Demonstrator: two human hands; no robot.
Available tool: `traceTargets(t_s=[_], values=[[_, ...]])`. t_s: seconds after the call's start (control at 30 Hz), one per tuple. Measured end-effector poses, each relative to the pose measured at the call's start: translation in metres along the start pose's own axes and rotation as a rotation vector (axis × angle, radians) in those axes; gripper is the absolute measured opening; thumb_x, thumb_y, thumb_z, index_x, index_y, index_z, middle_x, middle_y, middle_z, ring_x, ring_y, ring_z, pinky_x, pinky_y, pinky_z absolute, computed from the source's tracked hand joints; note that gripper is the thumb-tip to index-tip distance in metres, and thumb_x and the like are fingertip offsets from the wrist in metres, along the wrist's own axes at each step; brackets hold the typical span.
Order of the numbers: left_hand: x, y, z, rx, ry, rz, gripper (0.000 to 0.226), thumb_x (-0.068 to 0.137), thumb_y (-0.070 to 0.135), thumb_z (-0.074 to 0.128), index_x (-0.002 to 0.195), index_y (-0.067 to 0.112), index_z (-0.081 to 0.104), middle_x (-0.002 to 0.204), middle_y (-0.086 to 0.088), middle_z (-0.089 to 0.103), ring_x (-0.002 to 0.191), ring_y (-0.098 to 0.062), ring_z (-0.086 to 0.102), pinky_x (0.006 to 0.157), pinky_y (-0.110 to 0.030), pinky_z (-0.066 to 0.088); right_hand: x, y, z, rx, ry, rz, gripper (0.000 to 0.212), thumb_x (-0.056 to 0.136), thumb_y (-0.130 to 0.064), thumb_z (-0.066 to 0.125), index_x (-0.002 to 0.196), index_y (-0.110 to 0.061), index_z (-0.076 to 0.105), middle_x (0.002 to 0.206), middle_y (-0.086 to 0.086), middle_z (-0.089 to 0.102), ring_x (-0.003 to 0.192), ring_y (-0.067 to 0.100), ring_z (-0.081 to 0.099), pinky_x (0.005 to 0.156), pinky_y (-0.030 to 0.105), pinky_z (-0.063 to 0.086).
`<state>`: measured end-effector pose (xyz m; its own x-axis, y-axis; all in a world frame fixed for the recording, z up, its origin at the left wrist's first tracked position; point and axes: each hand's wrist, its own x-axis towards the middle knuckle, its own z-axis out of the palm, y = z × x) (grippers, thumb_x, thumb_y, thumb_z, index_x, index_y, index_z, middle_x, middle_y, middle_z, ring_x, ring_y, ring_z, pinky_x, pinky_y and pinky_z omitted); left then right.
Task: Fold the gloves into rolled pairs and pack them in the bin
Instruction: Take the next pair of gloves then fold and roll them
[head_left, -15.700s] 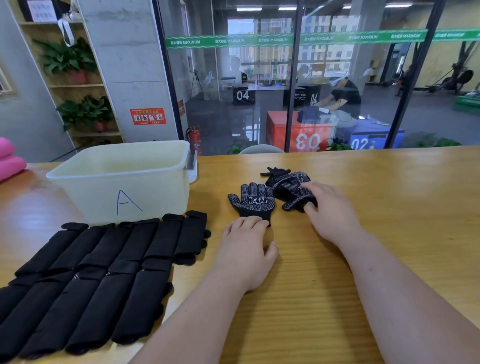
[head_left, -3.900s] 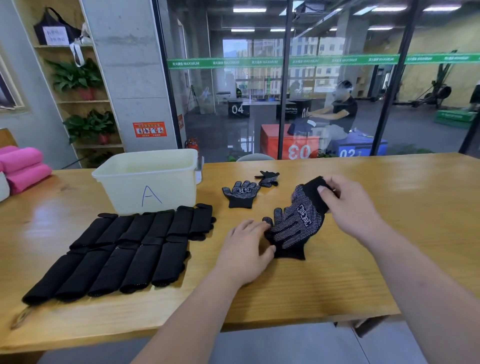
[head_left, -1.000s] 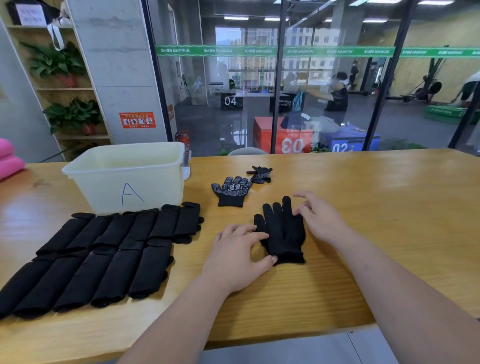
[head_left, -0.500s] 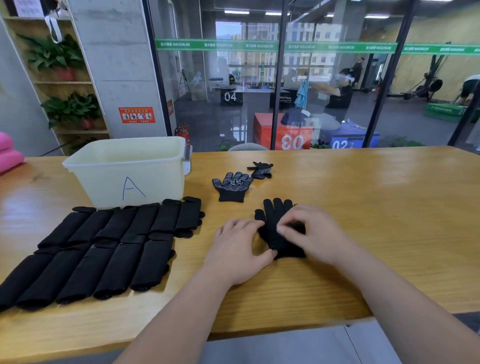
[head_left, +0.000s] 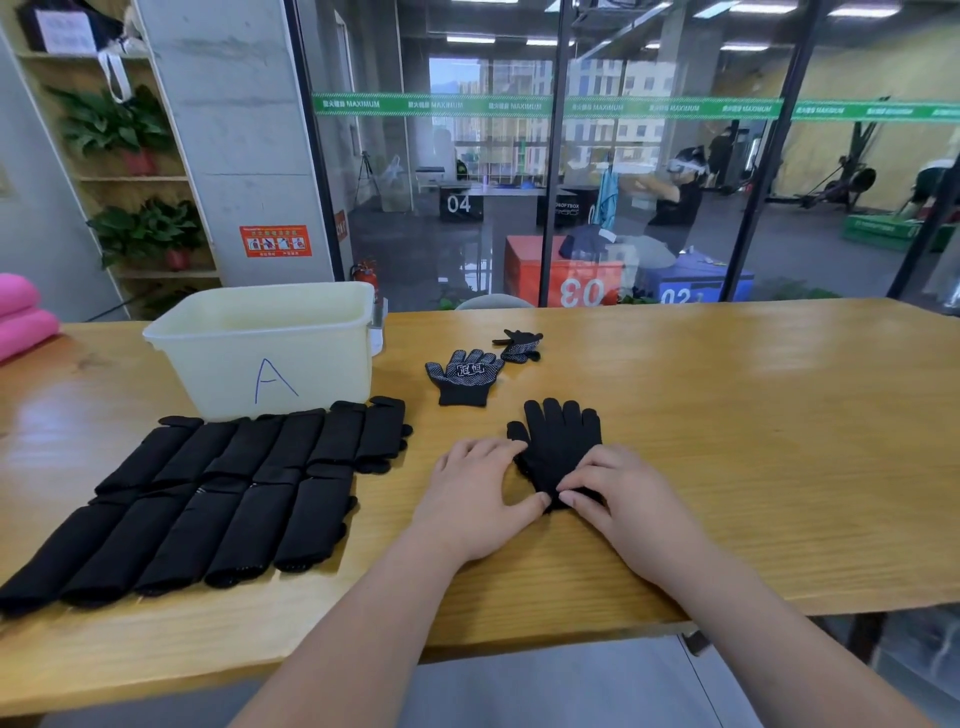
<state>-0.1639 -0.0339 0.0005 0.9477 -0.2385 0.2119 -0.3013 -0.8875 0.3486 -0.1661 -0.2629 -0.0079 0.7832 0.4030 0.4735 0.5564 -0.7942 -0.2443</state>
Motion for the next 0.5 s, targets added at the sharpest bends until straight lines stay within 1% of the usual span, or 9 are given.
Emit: traceTargets(t_s=[0.07, 0.13, 0.17, 0.27, 0.33, 0.4, 0.47, 0.5], values=[[0.0004, -0.0006, 0.0005, 0.012, -0.006, 0.008, 0.077, 0.092, 0.076, 0.048, 0.16, 0.041, 0.036, 0.161, 0.019, 0.038, 0.15, -0.012, 0.023, 0.125, -0.045, 0.025, -0.0004, -0.0004, 0.0029, 0.013, 0.027, 0.01, 0.01, 0.097, -0.031, 0.073, 0.104, -0.028, 0.081, 0.095, -0.017, 0.06, 0.095, 0.007, 0.053, 0.081, 0.027, 0.046], [0.0008, -0.0008, 0.0008, 0.019, -0.015, 0.006, 0.076, 0.093, 0.077, 0.047, 0.159, 0.042, 0.038, 0.161, 0.019, 0.037, 0.151, -0.013, 0.022, 0.126, -0.045, 0.024, -0.0006, -0.0018, 0.002, 0.024, 0.036, 0.027, 0.009, 0.098, -0.029, 0.073, 0.104, -0.027, 0.08, 0.095, -0.017, 0.06, 0.094, 0.006, 0.052, 0.08, 0.02, 0.04], [0.0011, -0.0006, 0.0006, 0.026, -0.018, 0.007, 0.076, 0.093, 0.077, 0.046, 0.159, 0.041, 0.039, 0.162, 0.019, 0.036, 0.151, -0.013, 0.022, 0.126, -0.045, 0.024, -0.0011, -0.0022, 0.0009, 0.033, 0.045, 0.028, 0.009, 0.099, -0.028, 0.072, 0.104, -0.027, 0.08, 0.095, -0.017, 0.061, 0.095, 0.006, 0.053, 0.08, 0.019, 0.04], [0.0013, 0.0007, 0.0007, 0.042, -0.031, 0.007, 0.076, 0.094, 0.078, 0.044, 0.16, 0.041, 0.039, 0.162, 0.018, 0.034, 0.151, -0.013, 0.02, 0.126, -0.045, 0.023, -0.0038, -0.0026, -0.0011, 0.068, 0.056, 0.006, 0.011, 0.101, -0.028, 0.068, 0.105, -0.027, 0.078, 0.097, -0.017, 0.061, 0.097, 0.006, 0.054, 0.081, 0.023, 0.046], [0.0013, 0.0012, 0.0013, 0.047, -0.037, 0.005, 0.074, 0.095, 0.075, 0.043, 0.16, 0.041, 0.039, 0.161, 0.018, 0.034, 0.151, -0.012, 0.02, 0.126, -0.044, 0.023, -0.0047, -0.0027, -0.0014, 0.074, 0.055, -0.002, 0.011, 0.101, -0.029, 0.067, 0.105, -0.027, 0.078, 0.098, -0.018, 0.061, 0.097, 0.006, 0.053, 0.082, 0.024, 0.046], [0.0013, 0.0008, 0.0018, 0.046, -0.038, 0.008, 0.066, 0.099, 0.067, 0.041, 0.16, 0.04, 0.039, 0.161, 0.017, 0.034, 0.151, -0.012, 0.02, 0.126, -0.043, 0.023, -0.0044, -0.0022, -0.0011, 0.069, 0.049, 0.003, 0.01, 0.101, -0.029, 0.068, 0.105, -0.028, 0.078, 0.097, -0.018, 0.06, 0.097, 0.005, 0.051, 0.081, 0.024, 0.045], [0.0016, 0.0, 0.0021, -0.003, -0.018, -0.007, 0.056, 0.105, 0.056, 0.035, 0.158, 0.038, 0.043, 0.158, 0.014, 0.036, 0.15, -0.012, 0.023, 0.125, -0.041, 0.024, -0.0034, -0.003, -0.002, 0.069, 0.031, 0.02, 0.01, 0.101, -0.03, 0.068, 0.104, -0.029, 0.077, 0.097, -0.02, 0.059, 0.097, 0.004, 0.049, 0.081, 0.024, 0.043], [0.0016, 0.0, 0.0019, -0.04, 0.0, -0.026, 0.054, 0.107, 0.055, 0.032, 0.157, 0.037, 0.045, 0.157, 0.012, 0.037, 0.15, -0.013, 0.026, 0.125, -0.04, 0.025, -0.0026, -0.0029, -0.0023, 0.069, 0.02, 0.023, 0.01, 0.102, -0.031, 0.067, 0.104, -0.03, 0.077, 0.096, -0.02, 0.058, 0.096, 0.004, 0.048, 0.081, 0.024, 0.043]])
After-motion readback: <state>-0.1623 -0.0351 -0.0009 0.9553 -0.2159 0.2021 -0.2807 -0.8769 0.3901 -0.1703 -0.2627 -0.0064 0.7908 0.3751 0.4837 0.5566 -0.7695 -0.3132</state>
